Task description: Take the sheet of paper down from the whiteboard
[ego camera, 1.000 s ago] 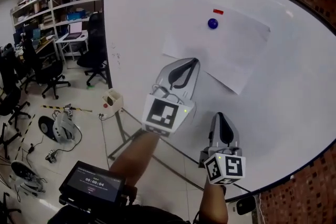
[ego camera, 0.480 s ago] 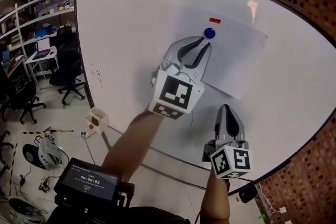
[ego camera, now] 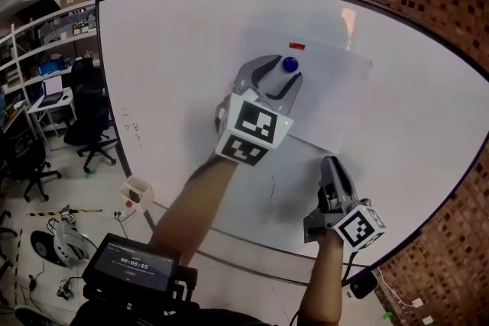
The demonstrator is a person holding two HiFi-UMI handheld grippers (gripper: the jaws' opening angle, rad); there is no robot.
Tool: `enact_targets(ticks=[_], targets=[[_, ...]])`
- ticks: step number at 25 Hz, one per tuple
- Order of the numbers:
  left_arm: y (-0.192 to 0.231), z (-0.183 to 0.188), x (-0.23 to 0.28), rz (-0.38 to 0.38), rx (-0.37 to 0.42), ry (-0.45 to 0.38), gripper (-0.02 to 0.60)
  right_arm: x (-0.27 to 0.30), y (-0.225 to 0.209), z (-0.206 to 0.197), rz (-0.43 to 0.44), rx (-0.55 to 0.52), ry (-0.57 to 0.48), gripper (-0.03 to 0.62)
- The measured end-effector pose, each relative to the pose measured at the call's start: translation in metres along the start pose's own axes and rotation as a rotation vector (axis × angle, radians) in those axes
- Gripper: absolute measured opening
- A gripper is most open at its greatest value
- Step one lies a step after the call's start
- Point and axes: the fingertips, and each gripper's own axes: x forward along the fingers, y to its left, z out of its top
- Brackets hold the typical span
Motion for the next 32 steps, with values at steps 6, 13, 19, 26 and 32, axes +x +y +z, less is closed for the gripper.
enact_targets(ticks=[6, 13, 19, 26, 32], targets=[[-0.002, 0.0, 0.007, 0.023, 0.014, 0.021, 0.158, 0.01, 0.009, 0.023, 0.149, 0.071, -0.008, 0.152], [-0.003, -0.005, 0.013, 0.073, 0.019, 0.031, 0.152, 0.032, 0.002, 0.022, 0.165, 0.072, 0.024, 0.164], [0.003, 0.0, 0.01, 0.092, 0.005, 0.027, 0.139, 0.044, 0.011, 0.017, 0.173, 0.086, 0.068, 0.156], [0.005, 0.001, 0.009, 0.104, -0.005, 0.025, 0.124, 0.054, 0.009, 0.026, 0.158, 0.05, 0.061, 0.017], [0.008, 0.0, 0.008, 0.105, -0.018, 0.021, 0.123, 0.057, 0.01, 0.027, 0.166, 0.047, 0.049, 0.012]])
